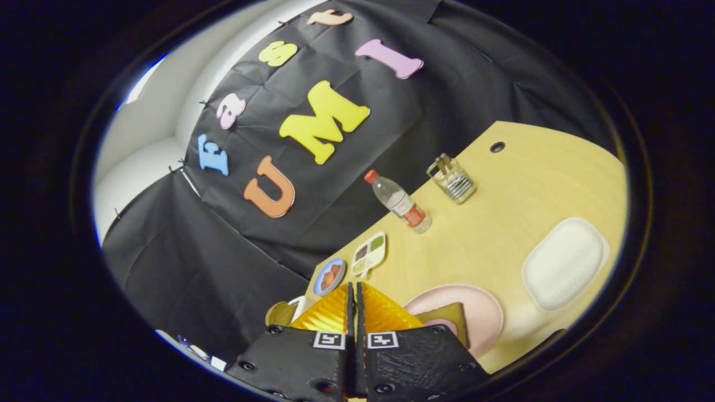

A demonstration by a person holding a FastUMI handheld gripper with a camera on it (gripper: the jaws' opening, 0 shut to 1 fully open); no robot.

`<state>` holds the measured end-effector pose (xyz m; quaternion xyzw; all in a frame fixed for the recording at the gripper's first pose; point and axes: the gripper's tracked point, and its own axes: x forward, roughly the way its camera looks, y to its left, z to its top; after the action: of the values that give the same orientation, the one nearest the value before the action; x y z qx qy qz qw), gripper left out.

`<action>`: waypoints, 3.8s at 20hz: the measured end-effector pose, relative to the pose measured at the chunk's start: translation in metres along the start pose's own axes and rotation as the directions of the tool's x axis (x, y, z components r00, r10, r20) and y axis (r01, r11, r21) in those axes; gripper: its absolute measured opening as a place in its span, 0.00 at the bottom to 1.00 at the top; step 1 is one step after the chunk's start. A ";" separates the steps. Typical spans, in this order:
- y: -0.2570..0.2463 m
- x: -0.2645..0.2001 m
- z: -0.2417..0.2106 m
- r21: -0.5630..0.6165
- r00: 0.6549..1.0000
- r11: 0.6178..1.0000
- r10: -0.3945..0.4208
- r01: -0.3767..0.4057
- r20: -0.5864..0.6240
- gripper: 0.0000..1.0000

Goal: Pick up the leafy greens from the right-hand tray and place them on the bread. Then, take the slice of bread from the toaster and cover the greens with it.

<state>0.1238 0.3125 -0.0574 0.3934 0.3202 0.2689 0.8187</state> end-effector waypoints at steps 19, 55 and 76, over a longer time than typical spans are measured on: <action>-0.131 0.006 -0.026 -0.068 0.962 0.960 -0.270 0.271 0.032 0.00; 0.159 0.076 -0.138 -0.614 0.935 0.725 -0.120 0.312 0.333 0.95; 0.158 0.152 -0.154 -0.534 0.960 0.798 -0.254 0.278 0.120 0.08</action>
<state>0.0792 0.5763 -0.0510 0.1004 0.2647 0.2231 0.9328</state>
